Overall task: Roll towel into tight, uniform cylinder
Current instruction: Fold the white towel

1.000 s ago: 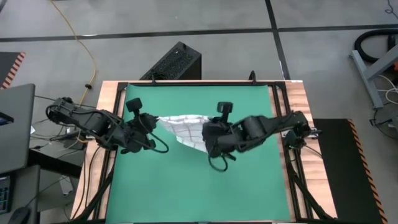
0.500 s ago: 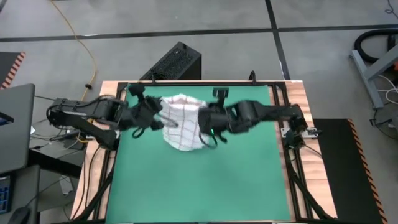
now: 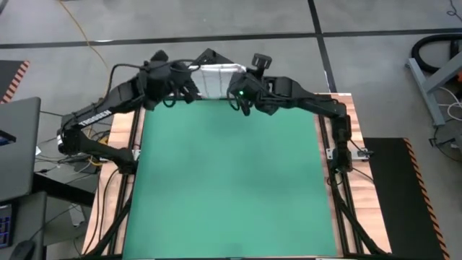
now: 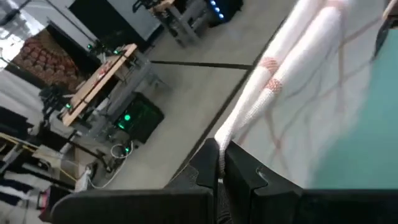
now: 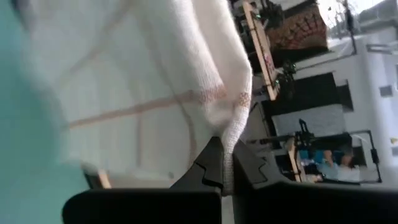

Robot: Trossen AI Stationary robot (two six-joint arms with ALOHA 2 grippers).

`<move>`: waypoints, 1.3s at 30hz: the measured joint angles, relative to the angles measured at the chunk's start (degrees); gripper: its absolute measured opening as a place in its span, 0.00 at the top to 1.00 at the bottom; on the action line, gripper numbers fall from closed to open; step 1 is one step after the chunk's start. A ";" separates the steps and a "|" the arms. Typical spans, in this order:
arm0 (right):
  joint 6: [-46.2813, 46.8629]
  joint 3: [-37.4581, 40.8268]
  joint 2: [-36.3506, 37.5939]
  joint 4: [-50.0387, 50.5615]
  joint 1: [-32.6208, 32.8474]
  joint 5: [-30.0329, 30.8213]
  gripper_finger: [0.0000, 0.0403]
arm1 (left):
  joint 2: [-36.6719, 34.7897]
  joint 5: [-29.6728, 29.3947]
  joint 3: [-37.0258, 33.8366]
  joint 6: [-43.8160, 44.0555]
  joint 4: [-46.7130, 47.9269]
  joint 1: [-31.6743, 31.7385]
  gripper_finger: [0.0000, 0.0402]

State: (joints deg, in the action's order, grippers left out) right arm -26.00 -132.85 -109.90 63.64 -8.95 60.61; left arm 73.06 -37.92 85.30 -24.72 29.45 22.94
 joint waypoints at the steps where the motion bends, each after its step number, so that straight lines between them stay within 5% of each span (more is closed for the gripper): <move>1: 0.27 0.56 0.06 0.04 -0.13 -0.07 0.96 | 0.04 0.88 -0.16 0.57 0.24 0.39 1.00; 5: 6.17 6.12 0.07 1.68 1.05 -2.85 0.96 | -0.98 6.13 -6.43 4.02 -0.25 0.10 1.00; 9: 14.19 17.65 0.10 1.21 4.55 -4.43 0.96 | -2.86 6.34 -21.63 11.44 -2.45 -3.19 1.00; 13: 24.36 31.01 -0.07 1.23 11.93 -8.48 0.96 | -4.51 5.08 -38.30 20.02 -6.79 -11.93 1.00; 18: 39.81 45.54 -0.07 -0.94 24.61 -11.73 0.96 | -6.77 3.64 -50.21 38.61 -8.97 -26.08 1.00; 22: 50.53 52.53 0.04 -7.59 33.14 -12.10 0.96 | -6.99 5.59 -55.00 50.68 -14.84 -36.65 1.00; 28: 56.45 55.48 0.01 -19.44 40.08 -17.13 0.96 | -1.88 6.67 -57.31 56.93 -30.40 -48.28 1.00; 39: 61.07 55.72 -0.03 -19.15 38.87 -23.37 0.96 | 9.52 6.37 -57.24 61.44 -36.45 -50.51 1.00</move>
State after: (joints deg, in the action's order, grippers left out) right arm 35.07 -77.13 -109.93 44.49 29.93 37.23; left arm 82.57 -31.55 28.05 36.72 -7.00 -27.57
